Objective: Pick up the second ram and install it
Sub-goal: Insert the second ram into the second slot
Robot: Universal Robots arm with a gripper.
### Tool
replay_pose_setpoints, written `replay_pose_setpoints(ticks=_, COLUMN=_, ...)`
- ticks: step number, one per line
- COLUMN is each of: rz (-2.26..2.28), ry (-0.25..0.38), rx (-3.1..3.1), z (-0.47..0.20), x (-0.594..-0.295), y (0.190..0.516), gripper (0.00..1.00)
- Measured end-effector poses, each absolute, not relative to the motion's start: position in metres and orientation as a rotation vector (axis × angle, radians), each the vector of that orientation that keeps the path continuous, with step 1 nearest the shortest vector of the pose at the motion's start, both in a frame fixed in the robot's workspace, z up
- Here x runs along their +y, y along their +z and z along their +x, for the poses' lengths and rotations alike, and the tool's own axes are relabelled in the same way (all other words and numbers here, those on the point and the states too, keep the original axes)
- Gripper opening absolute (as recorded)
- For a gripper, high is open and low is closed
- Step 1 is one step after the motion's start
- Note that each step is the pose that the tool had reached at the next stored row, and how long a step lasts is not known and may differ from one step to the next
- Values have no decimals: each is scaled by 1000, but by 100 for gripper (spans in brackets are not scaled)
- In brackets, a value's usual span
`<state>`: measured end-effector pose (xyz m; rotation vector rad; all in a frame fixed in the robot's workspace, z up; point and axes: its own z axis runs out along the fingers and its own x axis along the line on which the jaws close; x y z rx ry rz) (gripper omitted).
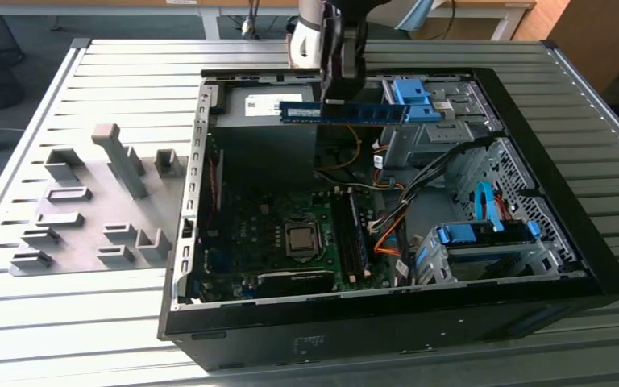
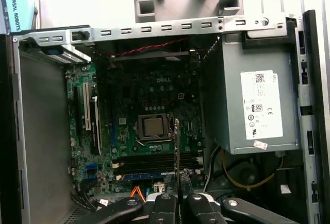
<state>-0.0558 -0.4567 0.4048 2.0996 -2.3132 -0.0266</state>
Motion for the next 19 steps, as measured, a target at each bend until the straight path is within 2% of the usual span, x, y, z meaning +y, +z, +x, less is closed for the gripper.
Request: replay_pose_setpoints(ticks=19, rz=1929, ry=-28, rx=-2459, z=-56, x=-457, y=404, gripper=14)
